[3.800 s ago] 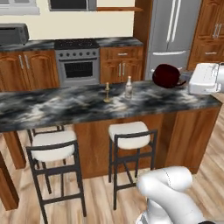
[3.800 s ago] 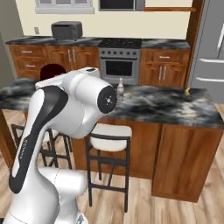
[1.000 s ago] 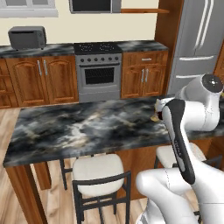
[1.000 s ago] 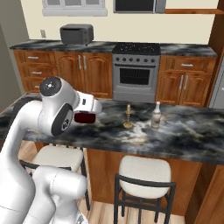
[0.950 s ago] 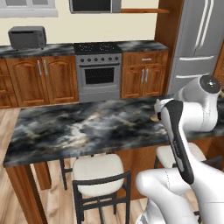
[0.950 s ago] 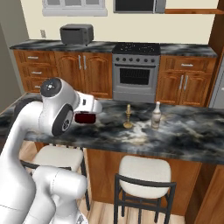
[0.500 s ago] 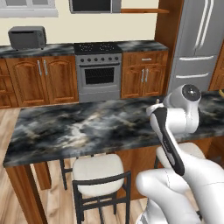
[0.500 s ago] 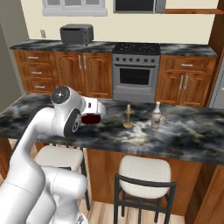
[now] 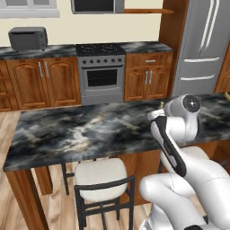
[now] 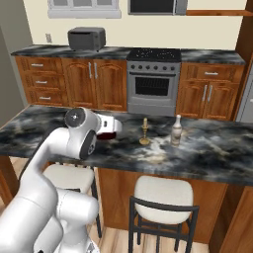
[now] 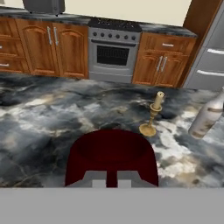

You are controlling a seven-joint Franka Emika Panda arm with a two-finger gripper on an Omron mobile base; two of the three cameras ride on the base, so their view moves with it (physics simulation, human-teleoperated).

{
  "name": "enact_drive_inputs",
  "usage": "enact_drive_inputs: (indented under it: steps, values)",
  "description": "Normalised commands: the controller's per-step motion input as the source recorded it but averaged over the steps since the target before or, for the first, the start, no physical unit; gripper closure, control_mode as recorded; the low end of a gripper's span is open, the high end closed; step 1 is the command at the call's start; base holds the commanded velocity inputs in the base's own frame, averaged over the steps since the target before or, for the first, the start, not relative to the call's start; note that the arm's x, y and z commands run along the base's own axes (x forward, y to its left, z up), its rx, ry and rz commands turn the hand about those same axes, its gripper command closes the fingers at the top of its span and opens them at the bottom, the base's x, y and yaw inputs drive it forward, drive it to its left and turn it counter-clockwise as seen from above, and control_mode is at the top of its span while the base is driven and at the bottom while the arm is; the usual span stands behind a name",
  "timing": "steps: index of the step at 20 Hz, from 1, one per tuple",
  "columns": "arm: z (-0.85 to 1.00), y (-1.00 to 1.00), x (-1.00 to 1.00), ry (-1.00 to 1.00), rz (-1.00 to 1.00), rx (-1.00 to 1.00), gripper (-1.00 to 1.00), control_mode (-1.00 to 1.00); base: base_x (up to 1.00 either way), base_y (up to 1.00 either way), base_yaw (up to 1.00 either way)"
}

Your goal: Open the cabinet directly in front. Then move the liquor and the mug to the dining counter with the candle on it.

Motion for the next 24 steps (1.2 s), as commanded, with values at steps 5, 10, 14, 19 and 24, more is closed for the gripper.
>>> enact_drive_inputs:
  steps: [5, 10, 14, 19, 24]
  values:
    - [-0.15, -0.01, 0.00, -0.14, 0.00, 0.10, 1.00, -1.00, 0.00, 0.00, 0.00]
    - [0.00, 0.00, 0.00, 0.00, 0.00, 0.00, 1.00, -1.00, 0.00, 0.00, 0.00]
    - [-0.15, 0.00, 0.00, 0.00, 0.00, 0.00, 1.00, -1.00, 0.00, 0.00, 0.00]
    - [-0.14, 0.00, 0.09, 0.00, 0.00, 0.00, 1.00, -1.00, 0.00, 0.00, 0.00]
    - [-0.10, 0.00, 0.27, -0.02, 0.00, 0.00, 1.00, -1.00, 0.00, 0.00, 0.00]
